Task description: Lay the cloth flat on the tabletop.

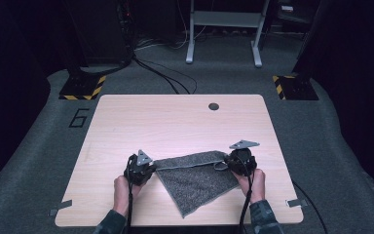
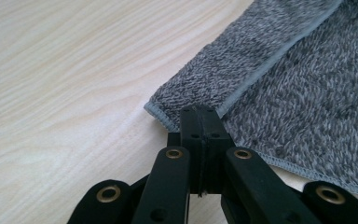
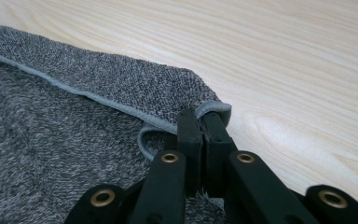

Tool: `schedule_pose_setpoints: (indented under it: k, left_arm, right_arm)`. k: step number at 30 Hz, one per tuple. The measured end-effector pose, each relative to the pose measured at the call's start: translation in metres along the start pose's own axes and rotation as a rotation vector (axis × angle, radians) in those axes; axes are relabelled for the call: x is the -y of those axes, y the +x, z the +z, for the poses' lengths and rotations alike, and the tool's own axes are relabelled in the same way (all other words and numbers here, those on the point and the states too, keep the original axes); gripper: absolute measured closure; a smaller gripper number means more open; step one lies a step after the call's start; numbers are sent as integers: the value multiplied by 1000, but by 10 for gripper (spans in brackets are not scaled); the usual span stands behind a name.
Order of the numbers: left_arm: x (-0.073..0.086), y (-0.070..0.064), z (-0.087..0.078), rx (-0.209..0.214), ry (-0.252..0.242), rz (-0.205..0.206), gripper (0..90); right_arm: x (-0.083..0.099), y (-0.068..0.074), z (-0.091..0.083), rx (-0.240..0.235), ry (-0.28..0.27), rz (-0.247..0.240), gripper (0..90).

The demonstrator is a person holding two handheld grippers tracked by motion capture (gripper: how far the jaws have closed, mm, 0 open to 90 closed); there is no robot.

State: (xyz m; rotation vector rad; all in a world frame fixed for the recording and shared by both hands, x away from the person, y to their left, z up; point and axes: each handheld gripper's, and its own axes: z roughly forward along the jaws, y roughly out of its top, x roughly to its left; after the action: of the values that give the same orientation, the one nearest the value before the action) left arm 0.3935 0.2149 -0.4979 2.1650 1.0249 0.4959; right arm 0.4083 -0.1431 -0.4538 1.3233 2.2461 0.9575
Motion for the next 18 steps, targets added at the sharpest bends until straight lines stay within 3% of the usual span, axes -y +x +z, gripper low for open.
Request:
schedule_pose_setpoints:
  k: [6, 8, 13, 16, 17, 18]
  left_arm:
    - [-9, 3, -15, -31, -65, -2, 900]
    - [-12, 4, -19, -35, -74, -3, 900]
    - [-6, 3, -11, -15, -34, 17, 900]
    - [3, 4, -1, 12, -3, 7, 898]
    - [5, 4, 2, 15, -1, -1, 882]
    - [7, 4, 4, 20, 13, -8, 791]
  right_arm:
    - [-2, -3, -12, -5, -27, 10, 880]
    - [-3, -4, -14, -5, -38, -17, 880]
    - [-2, 2, -16, -17, -31, 1, 881]
    - [1, 1, -13, -20, -30, -21, 881]
    - [1, 3, -13, -20, -22, 8, 881]
    - [2, 2, -12, -21, -21, -2, 882]
